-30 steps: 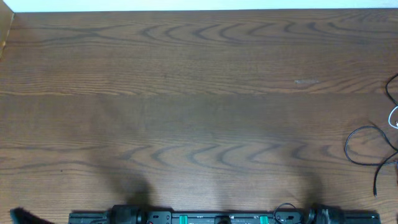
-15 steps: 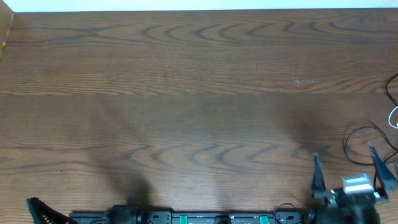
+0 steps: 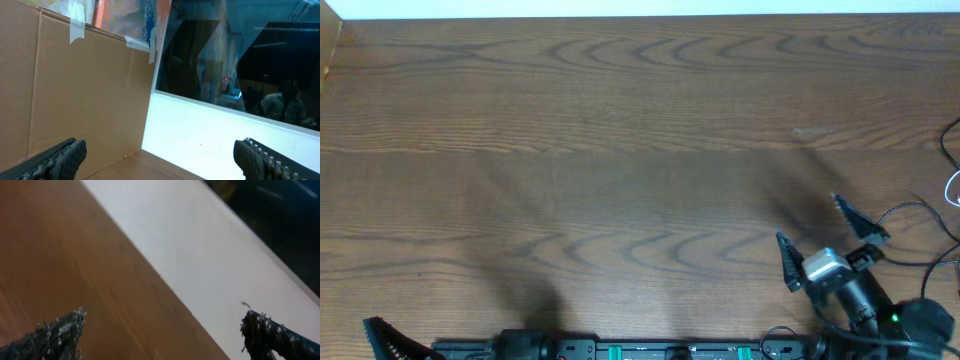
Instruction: Untangle cables
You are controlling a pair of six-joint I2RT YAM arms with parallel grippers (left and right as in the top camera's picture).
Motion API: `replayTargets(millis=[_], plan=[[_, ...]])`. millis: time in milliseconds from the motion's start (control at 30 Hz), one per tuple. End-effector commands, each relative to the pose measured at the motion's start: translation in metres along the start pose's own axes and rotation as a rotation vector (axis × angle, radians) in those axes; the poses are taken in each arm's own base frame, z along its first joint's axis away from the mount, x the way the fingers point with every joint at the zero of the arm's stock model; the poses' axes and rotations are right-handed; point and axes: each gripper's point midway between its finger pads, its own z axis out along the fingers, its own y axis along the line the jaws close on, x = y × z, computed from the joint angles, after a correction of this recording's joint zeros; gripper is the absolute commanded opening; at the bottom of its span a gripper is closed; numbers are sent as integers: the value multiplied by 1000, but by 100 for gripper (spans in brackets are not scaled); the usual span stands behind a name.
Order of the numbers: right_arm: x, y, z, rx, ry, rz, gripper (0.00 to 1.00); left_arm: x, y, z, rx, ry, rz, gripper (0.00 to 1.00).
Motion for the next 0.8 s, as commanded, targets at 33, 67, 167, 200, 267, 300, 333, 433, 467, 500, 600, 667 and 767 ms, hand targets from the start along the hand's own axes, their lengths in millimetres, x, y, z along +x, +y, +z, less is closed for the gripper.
replayTargets(millis=[33,67,167,200,267,300,333,433,467,500,600,667,767], plan=[[35,3,5,27,107,-110,99,-2,1,0,-10,-5,-8,100],[48,-2,4,60,168,-101,99,-2,1,0,-10,-7,-10,99],[83,-7,-2,117,334,-113,99,-4,1,0,-10,-15,-13,99],[91,-3,-2,106,362,-125,99,-4,1,0,-10,-15,-13,100],[105,8,-2,69,392,-130,99,-4,1,0,-10,-15,-14,100],[111,13,-1,57,401,-121,99,-5,1,0,-10,-17,-15,100],[117,18,0,45,410,-111,99,-6,1,0,-10,-21,-17,100],[126,23,1,41,431,-65,99,-11,1,0,-9,-41,-28,100],[127,24,1,34,430,-68,99,-12,1,0,-9,-44,-30,99],[127,25,1,31,432,-67,99,-12,1,0,-9,-45,-30,100],[131,26,1,26,444,-37,99,-11,1,0,-9,-43,-29,100],[132,28,2,21,448,-15,99,-11,1,0,-9,-43,-29,99],[132,29,2,18,450,-13,99,-11,1,0,-9,-43,-29,100]])
